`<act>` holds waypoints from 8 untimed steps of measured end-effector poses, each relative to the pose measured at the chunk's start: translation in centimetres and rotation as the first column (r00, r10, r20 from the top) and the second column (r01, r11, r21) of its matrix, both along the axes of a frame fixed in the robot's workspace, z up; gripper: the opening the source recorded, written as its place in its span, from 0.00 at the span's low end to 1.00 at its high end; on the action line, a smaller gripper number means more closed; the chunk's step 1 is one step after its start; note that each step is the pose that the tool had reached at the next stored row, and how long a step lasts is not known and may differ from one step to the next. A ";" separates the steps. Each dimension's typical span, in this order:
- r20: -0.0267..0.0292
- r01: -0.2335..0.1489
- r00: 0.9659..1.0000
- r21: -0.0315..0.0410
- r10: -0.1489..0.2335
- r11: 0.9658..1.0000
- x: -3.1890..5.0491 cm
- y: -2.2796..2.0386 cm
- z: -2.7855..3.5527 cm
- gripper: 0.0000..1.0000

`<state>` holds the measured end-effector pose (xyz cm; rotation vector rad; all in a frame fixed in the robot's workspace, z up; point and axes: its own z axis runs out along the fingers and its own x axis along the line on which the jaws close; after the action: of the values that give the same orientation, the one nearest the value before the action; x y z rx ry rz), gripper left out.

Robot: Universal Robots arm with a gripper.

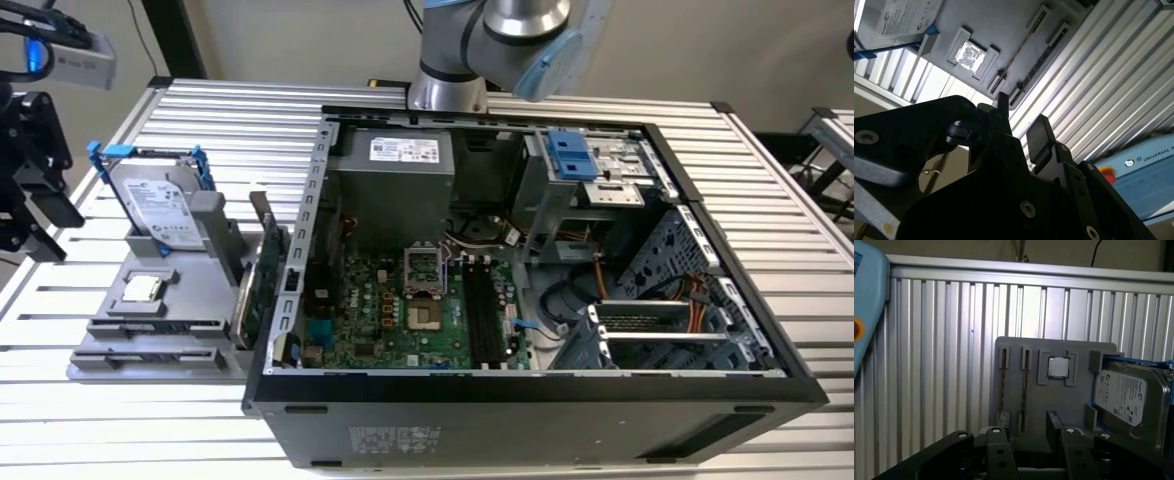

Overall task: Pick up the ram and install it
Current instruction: 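Pick up the ram and move it above insertion slot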

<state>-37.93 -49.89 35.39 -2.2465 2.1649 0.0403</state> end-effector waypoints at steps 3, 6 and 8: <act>0.000 0.000 1.000 0.000 0.000 1.000 0.00 0.00 -0.12 1.00; 0.000 0.000 1.000 0.000 0.000 1.000 0.00 0.00 -0.26 1.00; 0.000 0.000 1.000 0.000 0.000 1.000 0.00 0.00 -0.34 1.00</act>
<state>-37.93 -49.89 35.04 -2.2464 2.1648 0.0403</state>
